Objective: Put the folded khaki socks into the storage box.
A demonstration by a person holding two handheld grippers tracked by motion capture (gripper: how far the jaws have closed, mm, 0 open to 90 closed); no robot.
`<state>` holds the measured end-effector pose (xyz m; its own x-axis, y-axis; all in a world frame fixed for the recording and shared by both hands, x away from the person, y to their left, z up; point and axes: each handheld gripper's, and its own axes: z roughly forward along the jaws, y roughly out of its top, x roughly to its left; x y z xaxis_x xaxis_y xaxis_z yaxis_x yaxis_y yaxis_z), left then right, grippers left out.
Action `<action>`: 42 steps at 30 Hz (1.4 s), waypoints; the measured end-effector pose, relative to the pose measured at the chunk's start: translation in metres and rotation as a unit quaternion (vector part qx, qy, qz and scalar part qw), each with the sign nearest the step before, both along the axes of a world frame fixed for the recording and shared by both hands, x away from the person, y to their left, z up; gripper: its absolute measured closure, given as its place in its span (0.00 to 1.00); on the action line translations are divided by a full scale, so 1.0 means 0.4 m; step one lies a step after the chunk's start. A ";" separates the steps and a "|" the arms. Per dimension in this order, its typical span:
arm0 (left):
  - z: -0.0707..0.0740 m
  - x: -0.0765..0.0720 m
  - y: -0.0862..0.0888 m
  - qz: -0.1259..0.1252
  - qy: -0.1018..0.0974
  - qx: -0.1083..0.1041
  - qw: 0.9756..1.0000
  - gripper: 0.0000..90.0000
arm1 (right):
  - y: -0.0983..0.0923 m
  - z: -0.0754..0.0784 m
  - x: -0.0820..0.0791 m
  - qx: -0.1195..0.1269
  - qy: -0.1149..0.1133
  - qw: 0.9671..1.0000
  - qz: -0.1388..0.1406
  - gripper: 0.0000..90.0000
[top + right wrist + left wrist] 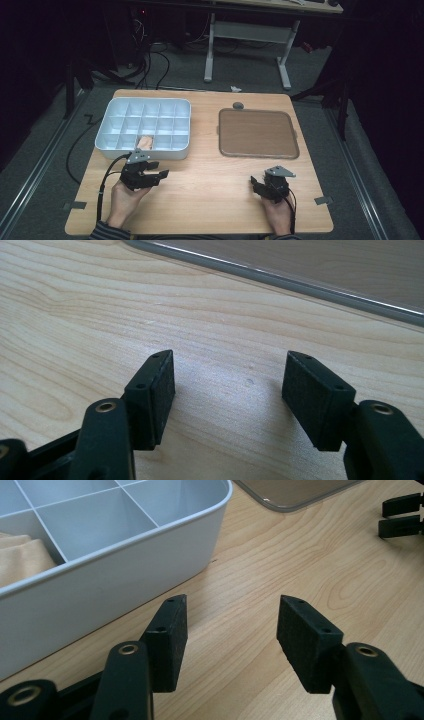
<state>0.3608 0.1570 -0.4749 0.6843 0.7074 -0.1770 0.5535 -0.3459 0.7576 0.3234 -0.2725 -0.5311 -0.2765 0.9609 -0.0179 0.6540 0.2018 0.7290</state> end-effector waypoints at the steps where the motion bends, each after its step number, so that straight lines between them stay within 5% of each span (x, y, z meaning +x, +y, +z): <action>1: -0.002 0.000 -0.001 0.000 0.000 -0.001 1.000 0.52 | 0.000 0.000 0.000 0.000 0.000 1.000 0.000 0.42; 22: -0.057 -0.005 -0.009 0.006 0.025 0.001 1.000 0.51 | 0.000 0.000 0.000 0.000 0.000 1.000 0.000 0.42; 42: -0.103 -0.006 -0.015 0.018 0.012 0.015 1.000 0.52 | 0.000 0.000 0.000 -0.001 -0.001 1.000 0.001 0.42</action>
<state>0.3585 0.1508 -0.5159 0.6539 0.7367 -0.1719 0.5844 -0.3476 0.7332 0.3234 -0.2725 -0.5312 -0.2790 0.9601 -0.0199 0.6527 0.2048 0.7294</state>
